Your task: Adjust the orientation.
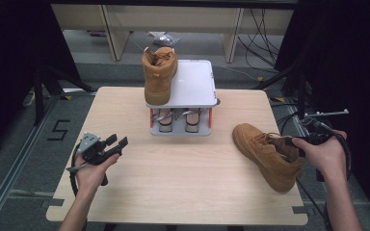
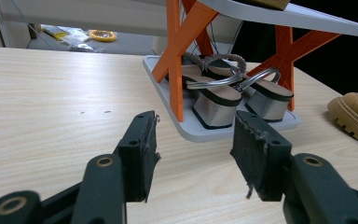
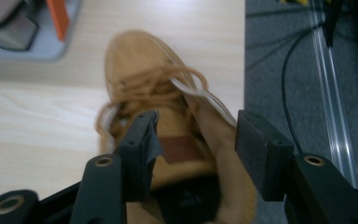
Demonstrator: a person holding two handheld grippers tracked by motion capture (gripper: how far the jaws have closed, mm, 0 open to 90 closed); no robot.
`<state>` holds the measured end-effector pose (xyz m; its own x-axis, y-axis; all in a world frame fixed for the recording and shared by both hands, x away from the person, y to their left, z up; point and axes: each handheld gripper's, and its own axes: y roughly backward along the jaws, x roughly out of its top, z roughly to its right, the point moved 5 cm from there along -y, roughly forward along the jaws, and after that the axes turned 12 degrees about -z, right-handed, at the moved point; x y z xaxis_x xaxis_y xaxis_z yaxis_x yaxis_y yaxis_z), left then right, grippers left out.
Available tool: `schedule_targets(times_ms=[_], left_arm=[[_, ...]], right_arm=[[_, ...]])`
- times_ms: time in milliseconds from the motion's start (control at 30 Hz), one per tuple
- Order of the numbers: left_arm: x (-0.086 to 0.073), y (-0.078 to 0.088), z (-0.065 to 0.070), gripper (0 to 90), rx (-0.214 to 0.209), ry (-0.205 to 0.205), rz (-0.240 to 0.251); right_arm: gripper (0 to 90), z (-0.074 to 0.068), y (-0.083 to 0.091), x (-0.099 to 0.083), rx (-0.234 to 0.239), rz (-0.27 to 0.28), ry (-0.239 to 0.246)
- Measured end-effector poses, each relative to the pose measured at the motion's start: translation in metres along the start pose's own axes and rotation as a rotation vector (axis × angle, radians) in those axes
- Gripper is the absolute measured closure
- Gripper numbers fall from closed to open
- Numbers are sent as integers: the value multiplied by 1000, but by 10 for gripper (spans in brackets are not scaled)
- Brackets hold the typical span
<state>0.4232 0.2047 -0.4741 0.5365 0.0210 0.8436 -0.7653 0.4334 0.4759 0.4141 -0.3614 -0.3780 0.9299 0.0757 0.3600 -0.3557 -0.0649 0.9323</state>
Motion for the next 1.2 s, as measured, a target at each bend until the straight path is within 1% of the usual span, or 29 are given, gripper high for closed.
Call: schedule_targets(times_ms=[67,100,133,167,233,267,300,333,367,400,433,467,500,533,567,633,667,700,767,800,867,900,933,967,1000,1067,1100,1133,1200], left_arm=[[-1,-1,0,492,-1,-1,3],[-1,-1,0,492,1,3,-1],[-2,-2,0,492,1,3,-3],[-2,-2,0,493,2,1,-5],[-3,-3,0,492,-2,2,-9],[-3,-3,0,493,-3,6,-9],[-3,-3,0,492,-2,5,-10],[-3,-3,0,492,-1,3,-11],[-4,-3,0,492,-1,3,-13],[-4,-3,0,492,-2,4,-13],[-4,-4,0,492,-2,2,-14],[-4,-3,0,492,0,2,-14],[-4,-3,0,492,-1,3,-15],[-4,-4,0,492,-3,3,-14],[-4,-4,0,492,-1,4,-15],[-4,-4,1,492,-4,4,-15],[-5,-4,1,492,-4,3,-15],[-5,-5,1,492,-5,2,-12],[-5,-4,0,493,-6,0,-15],[-5,-5,0,492,-5,0,-16],[-6,-5,0,492,-3,2,-22],[-6,-6,0,493,-2,3,-22],[-6,-6,0,493,-4,2,-21],[-7,-7,0,493,-4,4,-24],[-7,-7,0,493,-5,7,-25],[-8,-7,0,493,-4,2,-31],[-8,-7,0,493,-5,4,-30],[-8,-7,1,493,-6,5,-29],[-8,-7,1,493,-5,3,-29]], right_arm=[[478,6,-4,-3,-7,-35,-39],[474,11,-8,-4,-10,-48,-31],[471,17,-12,-5,-10,-60,2],[467,14,-14,-9,6,-107,-65],[467,18,-22,-13,6,-170,-70],[467,20,-25,-14,10,-197,-48],[470,22,-29,-15,12,-218,-45],[471,20,-32,-15,23,-224,-74],[474,20,-36,-15,27,-236,-64],[476,19,-38,-15,23,-263,-84],[479,21,-41,-13,30,-260,-52],[484,21,-44,-12,28,-259,-53],[491,21,-45,-11,27,-283,-45],[500,20,-48,-10,39,-284,-55],[506,20,-49,-8,31,-300,-42],[516,16,-52,-5,31,-333,-72],[527,20,-54,-3,13,-355,-23],[537,20,-55,-1,22,-361,-26],[555,22,-57,2,7,-385,-13],[566,18,-58,2,9,-406,-57],[589,20,-60,2,5,-423,-32],[610,25,-62,3,-8,-421,11],[637,25,-63,3,-9,-423,24],[669,22,-64,3,5,-419,-8],[719,25,-65,4,-1,-425,40],[760,23,-65,4,15,-434,60],[767,20,-64,3,29,-445,33],[773,20,-63,4,31,-453,39],[785,20,-64,4,48,-441,6]])
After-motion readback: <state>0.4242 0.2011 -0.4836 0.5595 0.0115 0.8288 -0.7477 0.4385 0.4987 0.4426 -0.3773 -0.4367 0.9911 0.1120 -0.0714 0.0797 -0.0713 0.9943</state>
